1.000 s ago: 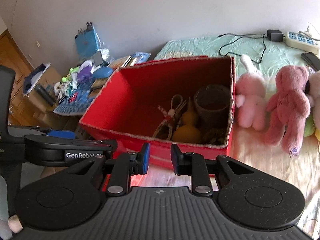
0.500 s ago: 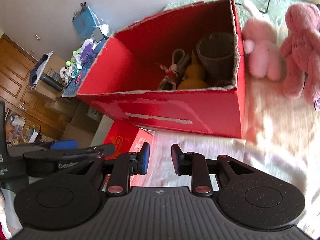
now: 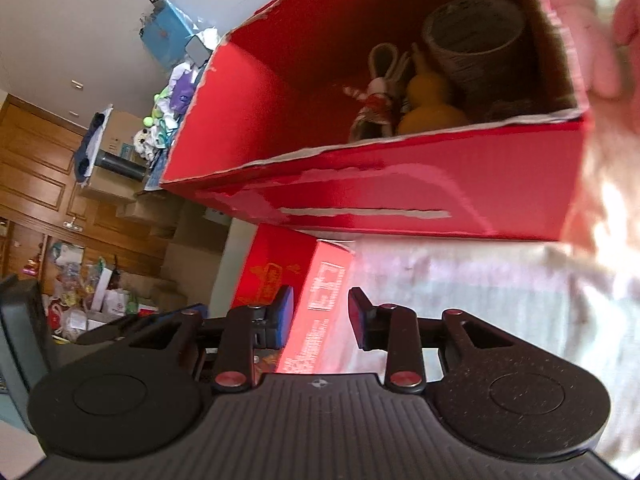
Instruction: Organize objects
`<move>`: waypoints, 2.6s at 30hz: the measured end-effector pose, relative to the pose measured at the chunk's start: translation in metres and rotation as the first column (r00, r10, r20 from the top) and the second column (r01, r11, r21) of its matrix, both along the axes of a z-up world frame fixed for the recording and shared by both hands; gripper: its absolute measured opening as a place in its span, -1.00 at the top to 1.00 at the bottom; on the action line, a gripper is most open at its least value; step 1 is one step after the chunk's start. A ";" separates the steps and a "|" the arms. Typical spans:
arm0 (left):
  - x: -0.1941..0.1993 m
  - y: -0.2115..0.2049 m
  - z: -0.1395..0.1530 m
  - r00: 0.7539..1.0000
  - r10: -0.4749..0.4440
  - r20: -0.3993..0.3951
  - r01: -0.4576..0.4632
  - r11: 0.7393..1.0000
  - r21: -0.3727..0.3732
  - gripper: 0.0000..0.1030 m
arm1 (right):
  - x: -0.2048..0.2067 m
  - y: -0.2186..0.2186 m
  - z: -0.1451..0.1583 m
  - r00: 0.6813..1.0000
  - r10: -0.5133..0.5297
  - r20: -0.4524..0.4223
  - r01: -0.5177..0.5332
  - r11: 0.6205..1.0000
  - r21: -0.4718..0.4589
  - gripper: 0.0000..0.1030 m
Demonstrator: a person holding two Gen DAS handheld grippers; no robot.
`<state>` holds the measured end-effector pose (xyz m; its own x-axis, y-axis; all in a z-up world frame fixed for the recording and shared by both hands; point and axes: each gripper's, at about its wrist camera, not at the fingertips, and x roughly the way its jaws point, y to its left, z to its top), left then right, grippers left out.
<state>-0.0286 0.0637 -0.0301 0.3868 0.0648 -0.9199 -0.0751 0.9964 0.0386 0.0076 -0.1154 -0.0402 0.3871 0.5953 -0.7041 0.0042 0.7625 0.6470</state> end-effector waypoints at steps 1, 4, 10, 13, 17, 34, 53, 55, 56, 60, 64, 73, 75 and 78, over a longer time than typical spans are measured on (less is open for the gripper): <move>0.001 0.000 -0.002 1.000 -0.010 -0.002 0.010 1.000 -0.002 -0.88 | 0.001 0.002 0.000 1.000 0.000 -0.002 0.000 1.000 0.006 0.33; 0.004 0.003 -0.008 0.999 -0.032 -0.014 0.032 0.999 -0.023 -0.88 | 0.004 0.008 -0.003 1.000 0.006 -0.014 -0.005 0.999 0.033 0.18; 0.012 0.005 -0.018 0.996 -0.080 -0.039 0.079 0.996 -0.039 -0.85 | 0.009 0.021 -0.014 0.998 0.016 -0.064 -0.013 0.999 0.051 0.13; 0.016 0.007 -0.022 0.993 -0.103 -0.051 0.101 0.994 -0.052 -0.72 | 0.011 0.021 -0.019 0.996 0.002 -0.092 0.004 0.998 0.061 0.13; 0.021 0.006 -0.027 0.989 -0.131 -0.068 0.127 0.990 -0.063 -0.66 | 0.016 0.023 -0.024 0.993 -0.007 -0.122 0.015 0.998 0.069 0.13; 0.023 -0.009 -0.028 0.979 -0.172 -0.112 0.163 0.983 -0.083 -0.52 | 0.008 -0.001 -0.026 0.986 0.042 -0.162 -0.037 0.999 0.034 0.19; -0.036 -0.066 0.049 0.985 -0.162 0.055 0.165 0.985 -0.051 -0.51 | -0.041 -0.034 0.041 0.977 0.200 0.079 -0.204 0.978 0.043 0.21; -0.040 -0.070 0.060 0.983 -0.168 0.079 0.171 0.984 -0.040 -0.51 | -0.043 -0.034 0.053 0.973 0.198 0.122 -0.204 0.978 0.038 0.22; -0.042 -0.072 0.068 0.982 -0.168 0.092 0.172 0.984 -0.038 -0.51 | -0.043 -0.035 0.058 0.971 0.194 0.143 -0.201 0.979 0.036 0.22; -0.044 -0.082 0.092 0.971 -0.179 0.155 0.185 0.983 -0.019 -0.51 | -0.036 -0.034 0.078 0.962 0.165 0.219 -0.178 0.983 0.042 0.22; -0.037 -0.090 0.116 0.951 -0.206 0.232 0.208 0.978 0.014 -0.51 | -0.020 -0.039 0.094 0.954 0.126 0.271 -0.146 0.988 0.057 0.24; 0.011 -0.088 0.144 0.905 -0.243 0.350 0.237 0.970 0.058 -0.51 | 0.029 -0.039 0.116 0.931 0.058 0.361 -0.072 0.997 0.028 0.26; 0.025 -0.085 0.146 0.896 -0.249 0.369 0.243 0.968 0.063 -0.51 | 0.046 -0.034 0.116 0.931 0.040 0.363 -0.051 0.998 0.021 0.27; 0.053 -0.073 0.146 0.892 -0.245 0.379 0.247 0.968 0.043 -0.51 | 0.067 -0.033 0.112 0.933 0.020 0.360 -0.025 1.000 0.009 0.27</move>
